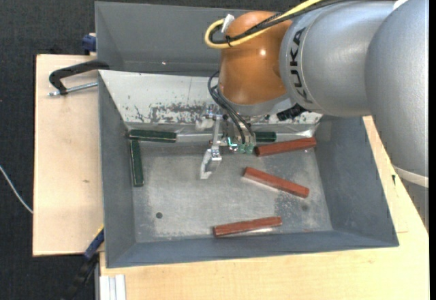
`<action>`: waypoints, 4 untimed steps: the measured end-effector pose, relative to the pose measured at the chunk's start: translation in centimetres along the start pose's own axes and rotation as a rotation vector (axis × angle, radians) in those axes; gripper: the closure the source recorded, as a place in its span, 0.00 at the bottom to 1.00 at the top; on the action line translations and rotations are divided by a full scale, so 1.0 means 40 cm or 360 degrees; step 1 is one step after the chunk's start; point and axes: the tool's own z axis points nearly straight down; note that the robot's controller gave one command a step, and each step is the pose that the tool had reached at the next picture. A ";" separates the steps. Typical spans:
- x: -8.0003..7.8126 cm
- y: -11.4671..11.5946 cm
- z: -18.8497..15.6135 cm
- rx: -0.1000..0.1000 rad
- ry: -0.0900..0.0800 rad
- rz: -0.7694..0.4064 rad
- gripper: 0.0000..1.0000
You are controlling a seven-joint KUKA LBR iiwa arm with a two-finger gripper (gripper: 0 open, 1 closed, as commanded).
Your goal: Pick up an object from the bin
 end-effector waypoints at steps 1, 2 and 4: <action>-0.005 -0.001 -0.012 -0.0002 -0.0013 0.0003 0.00; -0.037 0.018 0.159 -0.0006 -0.0014 -0.0138 1.00; -0.016 -0.022 0.044 -0.0002 -0.0011 -0.0134 1.00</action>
Offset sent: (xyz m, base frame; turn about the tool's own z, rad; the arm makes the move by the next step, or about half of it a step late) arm 0.0112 0.0044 -0.0713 -0.0870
